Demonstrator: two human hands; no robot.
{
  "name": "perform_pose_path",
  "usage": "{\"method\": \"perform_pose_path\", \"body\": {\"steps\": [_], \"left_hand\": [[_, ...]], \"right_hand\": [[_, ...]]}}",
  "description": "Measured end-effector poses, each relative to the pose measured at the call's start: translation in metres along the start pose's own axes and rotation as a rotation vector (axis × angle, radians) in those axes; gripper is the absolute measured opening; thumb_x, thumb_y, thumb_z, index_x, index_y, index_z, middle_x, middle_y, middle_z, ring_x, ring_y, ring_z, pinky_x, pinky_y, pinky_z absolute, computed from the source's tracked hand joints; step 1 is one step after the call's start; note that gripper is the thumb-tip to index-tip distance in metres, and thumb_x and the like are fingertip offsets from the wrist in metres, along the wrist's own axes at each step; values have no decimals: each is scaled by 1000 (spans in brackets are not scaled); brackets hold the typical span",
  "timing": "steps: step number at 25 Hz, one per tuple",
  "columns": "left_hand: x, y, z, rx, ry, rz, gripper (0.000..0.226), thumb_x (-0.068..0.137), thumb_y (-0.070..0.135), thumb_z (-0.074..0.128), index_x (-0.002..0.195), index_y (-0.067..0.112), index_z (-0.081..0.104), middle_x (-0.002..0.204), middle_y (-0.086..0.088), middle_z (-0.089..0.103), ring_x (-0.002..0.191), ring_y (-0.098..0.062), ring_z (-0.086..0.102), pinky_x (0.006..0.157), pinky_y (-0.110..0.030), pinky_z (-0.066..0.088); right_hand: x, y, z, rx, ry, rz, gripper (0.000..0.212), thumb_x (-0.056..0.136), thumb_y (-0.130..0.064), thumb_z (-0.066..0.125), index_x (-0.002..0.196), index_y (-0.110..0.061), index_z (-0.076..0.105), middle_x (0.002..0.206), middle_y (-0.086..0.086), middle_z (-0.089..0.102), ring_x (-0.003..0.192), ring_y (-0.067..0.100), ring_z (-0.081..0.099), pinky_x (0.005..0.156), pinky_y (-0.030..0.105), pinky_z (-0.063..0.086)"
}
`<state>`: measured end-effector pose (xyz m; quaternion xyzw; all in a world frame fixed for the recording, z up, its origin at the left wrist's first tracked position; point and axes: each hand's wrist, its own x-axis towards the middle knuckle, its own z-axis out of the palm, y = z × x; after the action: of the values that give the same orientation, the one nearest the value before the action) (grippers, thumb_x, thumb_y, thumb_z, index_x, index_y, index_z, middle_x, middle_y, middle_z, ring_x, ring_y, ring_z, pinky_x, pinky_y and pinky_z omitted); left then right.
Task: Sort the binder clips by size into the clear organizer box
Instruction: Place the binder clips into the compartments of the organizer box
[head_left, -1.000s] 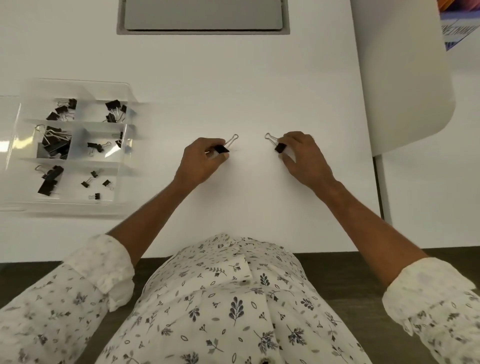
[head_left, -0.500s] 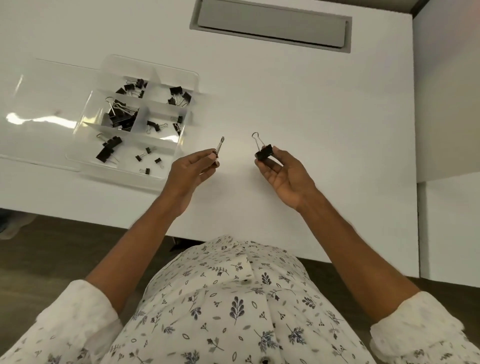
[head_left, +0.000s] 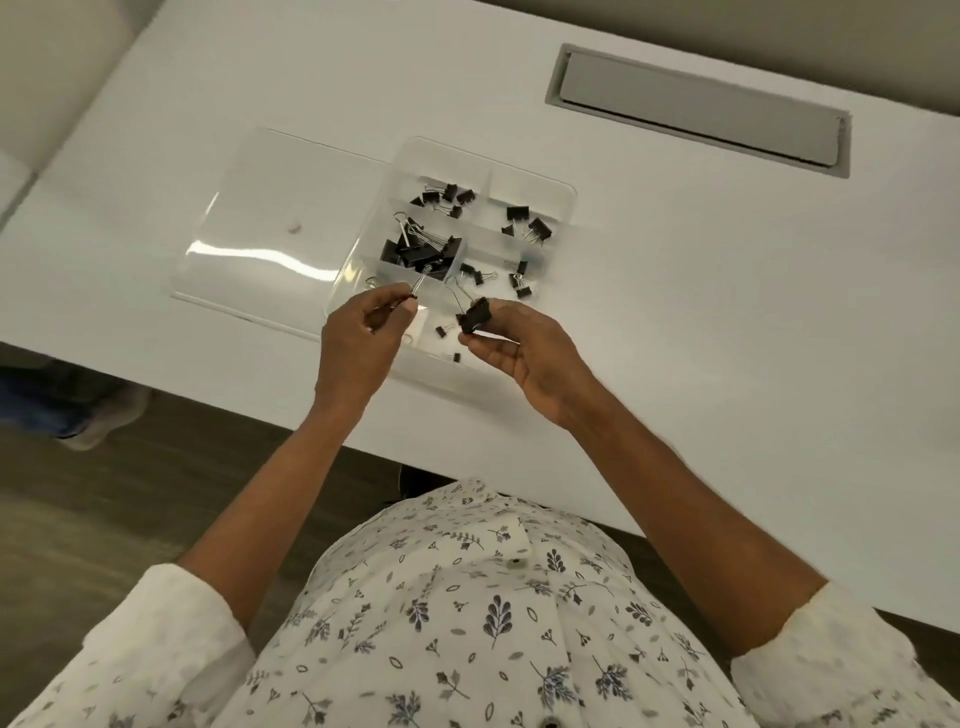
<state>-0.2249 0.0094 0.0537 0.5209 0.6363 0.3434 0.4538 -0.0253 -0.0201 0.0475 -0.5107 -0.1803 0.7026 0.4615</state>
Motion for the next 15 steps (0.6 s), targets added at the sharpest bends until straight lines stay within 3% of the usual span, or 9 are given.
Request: {"method": "perform_pose_path", "body": {"steps": [5, 9, 12, 15], "left_hand": [[33, -20, -36, 101, -90, 76, 37, 95, 31, 71, 131, 20, 68, 127, 9, 68, 112, -3, 65, 86, -7, 49], [41, -36, -58, 85, -100, 154, 29, 98, 17, 65, 127, 19, 70, 122, 10, 71, 112, 2, 65, 92, -5, 50], [43, -51, -76, 73, -90, 234, 30, 99, 12, 63, 129, 17, 69, 123, 9, 71, 109, 4, 65, 93, -5, 48], [55, -68, -103, 113, -23, 299, 33, 100, 14, 63, 132, 17, 66, 128, 7, 67, 118, -5, 62, 102, -17, 49]], "right_hand": [[25, 12, 57, -211, 18, -33, 43, 101, -31, 63, 140, -14, 56, 140, 4, 60, 126, 27, 60, 104, 39, 54], [26, 26, 74, -288, 119, -122, 29, 103, -26, 58, 129, -16, 64, 130, 2, 67, 122, 23, 64, 99, 35, 57], [28, 33, 87, -383, 185, -219, 22, 103, -23, 57, 121, -18, 68, 122, -1, 71, 115, 19, 67, 100, 39, 57], [33, 34, 114, -554, 163, -318, 25, 103, -20, 55, 125, -16, 67, 124, -1, 70, 113, 13, 67, 98, 34, 57]]}}
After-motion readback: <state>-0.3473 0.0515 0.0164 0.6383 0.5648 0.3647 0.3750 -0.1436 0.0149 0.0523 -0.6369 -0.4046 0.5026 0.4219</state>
